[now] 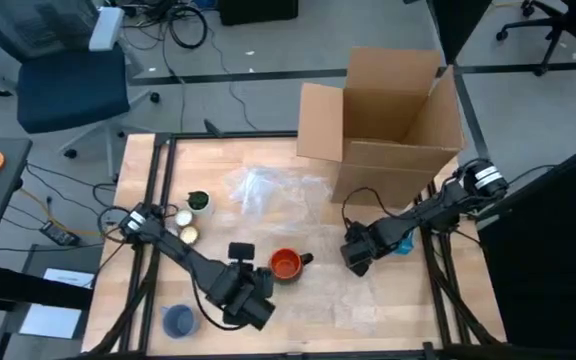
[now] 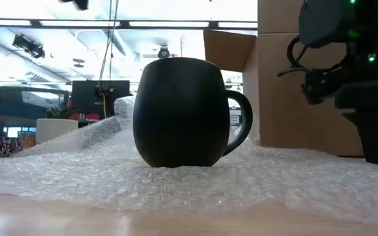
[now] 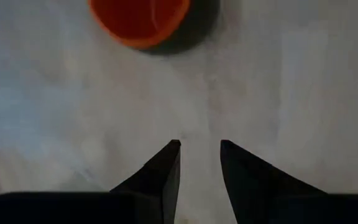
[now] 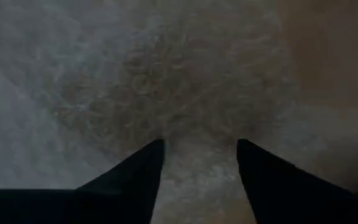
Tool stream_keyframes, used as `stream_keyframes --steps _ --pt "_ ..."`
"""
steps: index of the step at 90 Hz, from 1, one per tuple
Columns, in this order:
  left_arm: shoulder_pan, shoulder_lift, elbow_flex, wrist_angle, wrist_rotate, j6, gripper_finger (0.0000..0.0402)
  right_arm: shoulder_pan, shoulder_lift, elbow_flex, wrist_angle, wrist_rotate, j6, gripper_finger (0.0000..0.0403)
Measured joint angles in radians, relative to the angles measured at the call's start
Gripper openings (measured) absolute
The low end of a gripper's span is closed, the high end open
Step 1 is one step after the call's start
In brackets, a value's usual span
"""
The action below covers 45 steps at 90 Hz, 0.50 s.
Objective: Wrap mug
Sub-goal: Wrap the black mug with bubble wrap
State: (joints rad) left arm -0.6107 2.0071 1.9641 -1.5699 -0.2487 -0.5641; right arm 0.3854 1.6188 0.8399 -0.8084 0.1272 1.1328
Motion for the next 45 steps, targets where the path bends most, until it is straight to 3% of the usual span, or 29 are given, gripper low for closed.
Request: stream_keyframes --steps 23,45 --pt "-0.006 0.0 -0.156 0.01 0.042 -0.081 0.0096 0.009 0.01 0.001 0.014 0.005 -0.022 0.0013" --pt "0.027 -0.001 -0.3 0.076 0.087 -0.071 0.0096 0.045 -0.04 0.088 -0.071 0.141 -0.085 0.0002"
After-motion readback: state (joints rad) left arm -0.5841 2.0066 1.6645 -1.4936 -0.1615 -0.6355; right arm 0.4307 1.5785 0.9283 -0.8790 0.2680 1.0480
